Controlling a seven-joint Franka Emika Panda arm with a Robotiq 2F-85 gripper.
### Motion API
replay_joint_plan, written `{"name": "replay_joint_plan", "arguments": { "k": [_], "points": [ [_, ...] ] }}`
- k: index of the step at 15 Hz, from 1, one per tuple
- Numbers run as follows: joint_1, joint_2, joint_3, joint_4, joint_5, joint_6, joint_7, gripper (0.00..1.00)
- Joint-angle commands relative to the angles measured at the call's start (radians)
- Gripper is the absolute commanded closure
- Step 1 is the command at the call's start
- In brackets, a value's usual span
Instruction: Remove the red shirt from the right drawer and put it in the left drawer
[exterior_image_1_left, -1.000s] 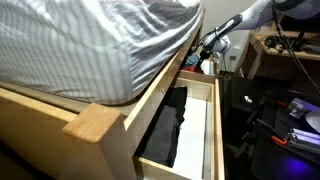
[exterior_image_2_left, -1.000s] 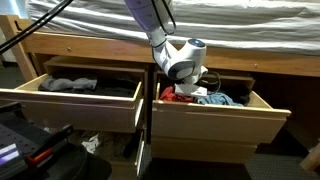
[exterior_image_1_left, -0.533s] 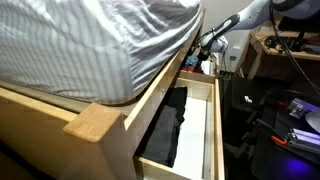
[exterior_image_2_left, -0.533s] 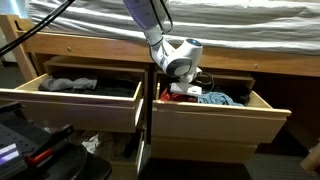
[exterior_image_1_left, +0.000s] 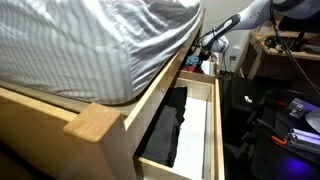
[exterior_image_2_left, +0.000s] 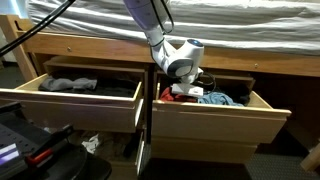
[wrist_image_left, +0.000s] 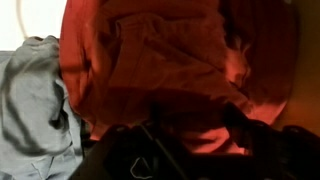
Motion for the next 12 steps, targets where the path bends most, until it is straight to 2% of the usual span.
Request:
{"name": "replay_joint_plan", "arguments": {
  "k": [1, 6, 7, 12],
  "points": [
    [-0.045, 0.013, 0.014, 0.001, 0.023, 0.036, -0.086, 0.64],
    [-0.141, 0.037, 0.031, 0.019, 0.032, 0.039, -0.185, 0.97],
    [-0.156, 0.041, 0.033, 0.024, 0.034, 0.036, -0.197, 1.00],
    [-0.205, 0.046, 0.054, 0.024, 0.017, 0.037, -0.206, 1.00]
  ]
}}
